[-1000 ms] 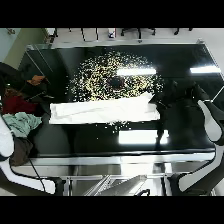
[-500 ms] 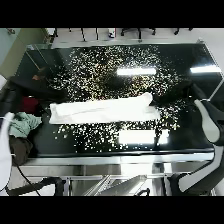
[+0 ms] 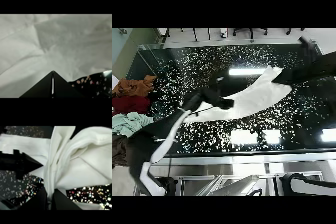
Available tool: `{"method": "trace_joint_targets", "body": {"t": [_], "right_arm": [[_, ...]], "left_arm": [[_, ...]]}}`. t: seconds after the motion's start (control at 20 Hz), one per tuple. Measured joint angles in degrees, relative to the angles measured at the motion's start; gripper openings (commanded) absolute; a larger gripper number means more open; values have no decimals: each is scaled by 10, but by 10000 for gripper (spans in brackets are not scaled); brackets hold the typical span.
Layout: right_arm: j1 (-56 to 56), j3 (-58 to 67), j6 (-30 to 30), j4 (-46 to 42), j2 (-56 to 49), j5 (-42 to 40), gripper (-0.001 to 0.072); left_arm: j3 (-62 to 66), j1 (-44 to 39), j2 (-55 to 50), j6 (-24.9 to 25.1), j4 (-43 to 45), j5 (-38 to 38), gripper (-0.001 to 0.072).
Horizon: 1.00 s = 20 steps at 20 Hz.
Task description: Fold the shirts.
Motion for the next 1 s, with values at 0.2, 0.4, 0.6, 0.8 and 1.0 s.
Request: {"method": "trace_joint_targets", "body": {"t": [0.2, 0.4, 0.6, 0.8, 1.0], "right_arm": [[2, 30, 11, 5, 21, -38, 19], [2, 38, 20, 6, 26, -52, 19], [2, 40, 34, 8, 22, -55, 20], [9, 40, 52, 7, 5, -55, 20], [68, 38, 73, 10, -23, -17, 21]], "left_arm": [[112, -43, -95, -31, -24, -16, 13], [209, -71, -172, -63, -49, -5, 13], [243, -66, -186, -77, -71, 32, 13], [222, 2, -110, -41, -78, 139, 13], [172, 128, 37, -16, -41, 248, 13]]}}
